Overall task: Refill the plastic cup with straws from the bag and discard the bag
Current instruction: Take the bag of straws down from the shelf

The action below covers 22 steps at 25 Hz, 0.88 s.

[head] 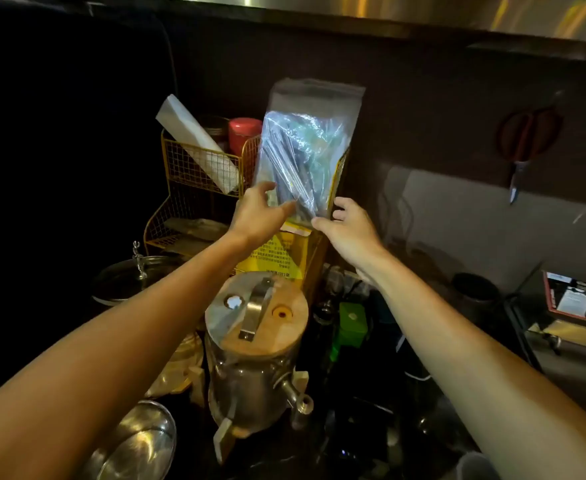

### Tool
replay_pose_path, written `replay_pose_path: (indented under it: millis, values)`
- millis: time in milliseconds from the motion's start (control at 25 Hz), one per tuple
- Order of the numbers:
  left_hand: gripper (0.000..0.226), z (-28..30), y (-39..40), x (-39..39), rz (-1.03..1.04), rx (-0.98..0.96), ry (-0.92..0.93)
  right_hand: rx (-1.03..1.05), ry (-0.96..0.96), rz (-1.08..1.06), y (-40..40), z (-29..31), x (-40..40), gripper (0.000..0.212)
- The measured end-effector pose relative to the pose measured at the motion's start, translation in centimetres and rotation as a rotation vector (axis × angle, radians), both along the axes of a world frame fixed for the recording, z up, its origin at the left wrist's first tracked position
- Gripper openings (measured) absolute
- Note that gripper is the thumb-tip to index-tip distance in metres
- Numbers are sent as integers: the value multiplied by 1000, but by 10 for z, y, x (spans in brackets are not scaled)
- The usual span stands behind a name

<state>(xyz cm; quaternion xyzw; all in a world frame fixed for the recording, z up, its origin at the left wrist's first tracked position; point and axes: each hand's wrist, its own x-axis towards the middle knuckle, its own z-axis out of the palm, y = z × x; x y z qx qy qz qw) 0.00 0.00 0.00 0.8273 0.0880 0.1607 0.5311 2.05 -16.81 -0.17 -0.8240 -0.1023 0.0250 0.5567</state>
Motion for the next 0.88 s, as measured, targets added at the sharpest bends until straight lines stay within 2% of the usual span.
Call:
replay_pose_path:
  millis: [80, 240, 480, 600, 760, 880]
  values:
    - [71, -4, 8, 12, 3, -10, -16, -6, -27, -44, 10, -4, 10, 56]
    - [75, -16, 14, 27, 2, -41, -1, -42, -98, -183, 27, -25, 25, 59]
    - [68, -24, 14, 35, -1, -58, -9, -44, -163, -324, 43, -37, 29, 40]
    - [65, -25, 14, 37, -8, -46, 2, 30, -156, -332, 48, -37, 28, 37]
    - [58, -21, 11, 36, -58, -98, -1, -55, -277, -306, 56, -32, 22, 41]
    - [43, -19, 8, 33, -64, -112, -33, -143, -168, -145, 58, -25, 24, 47]
